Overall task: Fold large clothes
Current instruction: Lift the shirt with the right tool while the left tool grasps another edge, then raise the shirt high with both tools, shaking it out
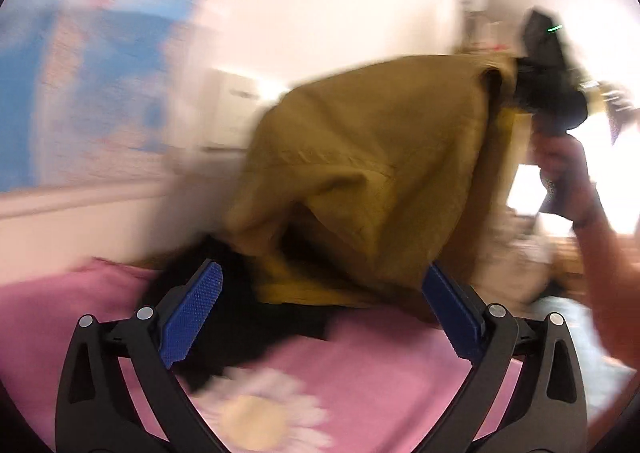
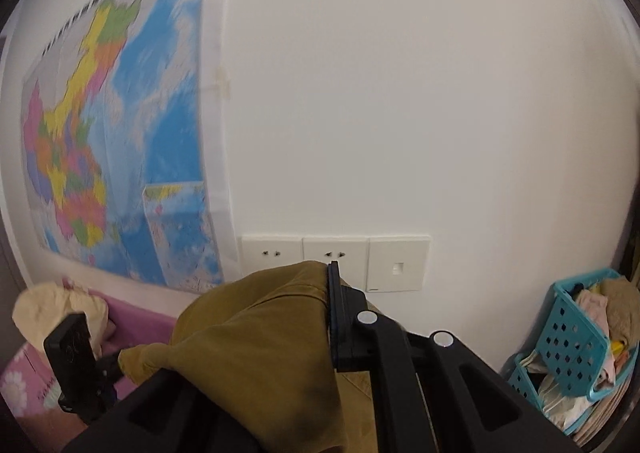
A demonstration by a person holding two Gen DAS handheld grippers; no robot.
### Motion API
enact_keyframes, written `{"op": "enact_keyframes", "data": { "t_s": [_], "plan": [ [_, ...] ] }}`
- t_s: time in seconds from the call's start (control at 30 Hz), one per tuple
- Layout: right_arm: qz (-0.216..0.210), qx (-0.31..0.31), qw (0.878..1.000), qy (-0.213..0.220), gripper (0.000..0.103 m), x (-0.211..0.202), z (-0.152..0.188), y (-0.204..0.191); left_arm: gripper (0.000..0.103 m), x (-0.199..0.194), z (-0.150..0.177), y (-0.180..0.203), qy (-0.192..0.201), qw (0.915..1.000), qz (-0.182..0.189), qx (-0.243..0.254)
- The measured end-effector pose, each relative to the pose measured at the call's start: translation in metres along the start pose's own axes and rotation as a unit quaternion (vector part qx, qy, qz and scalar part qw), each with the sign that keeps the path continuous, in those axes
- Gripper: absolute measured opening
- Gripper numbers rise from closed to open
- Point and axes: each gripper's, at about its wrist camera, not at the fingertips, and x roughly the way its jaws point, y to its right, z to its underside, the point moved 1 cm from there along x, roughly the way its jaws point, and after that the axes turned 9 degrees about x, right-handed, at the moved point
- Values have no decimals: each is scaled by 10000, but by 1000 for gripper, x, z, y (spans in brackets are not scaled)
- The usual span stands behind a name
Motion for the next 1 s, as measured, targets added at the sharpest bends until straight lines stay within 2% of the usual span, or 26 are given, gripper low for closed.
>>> {"op": "enact_keyframes", "data": {
  "t_s": [0.03, 0.07, 0.1, 0.13, 0.17, 0.23, 0.3, 0.37, 0.4, 0.43, 0.47, 0.53, 0.73, 0.8, 0.87, 0.97, 1.0],
  "plan": [
    [-33, 118, 9999, 64, 3, -5, -4, 7, 98, 0, 4, 2, -7, 9979, 647, -25],
    [-78, 243, 9996, 104, 3, -10, -6, 13, 99, -2, 7, 4, -2, 9973, 740, -12],
    [-156, 458, 9987, 157, 3, -16, -10, 23, 99, 1, 10, 7, -43, 9982, 602, 51],
    [-158, 498, 9985, 178, 3, -19, -13, 27, 99, 7, 10, 9, -149, 9992, 366, 111],
    [-107, 457, 9987, 186, 3, -21, -14, 28, 97, 21, 9, 10, -345, 9991, -168, 157],
    [-161, 451, 9987, 186, 3, -27, -15, 30, 97, 41, 3, 14, -559, 9947, -826, 249],
    [-136, 403, 9988, 225, 3, -34, -17, 30, 97, 66, -6, 25, -595, 9855, -1429, 692],
    [-128, 402, 9988, 257, 3, -41, -19, 32, 96, 95, -16, 33, -725, 9693, -2051, 1147],
    [-106, 405, 9988, 269, 3, -45, -20, 33, 92, 108, -22, 34, -797, 9648, -2157, 1273],
    [-89, 408, 9987, 281, 3, -49, -22, 36, 74, 115, -27, 35, -804, 9624, -2238, 1313],
    [-54, 400, 9988, 294, 3, -53, -23, 38, 45, 124, -36, 34, -838, 9642, -2149, 1310],
    [71, 436, 9985, 325, 3, -65, -28, 46, 7, 135, -57, 26, -982, 9678, -2045, 1090],
    [541, 578, 9945, 680, 2, -119, -64, 72, 5, 117, -132, 48, -373, 9768, -1893, 926],
    [636, 594, 9917, 944, 2, -149, -84, 72, 5, 109, -161, 74, -198, 9768, -1829, 1095],
    [768, 520, 9881, 1230, 2, -178, -102, 68, 5, 94, -193, 103, 151, 9757, -1800, 1242],
    [752, 377, 9809, 1754, 2, -236, -132, 51, 5, 58, -232, 133, 620, 9769, -1650, 1210],
    [696, 357, 9799, 1836, 2, -249, -138, 47, 5, 43, -243, 144, 770, 9747, -1672, 1267]
  ]
}}
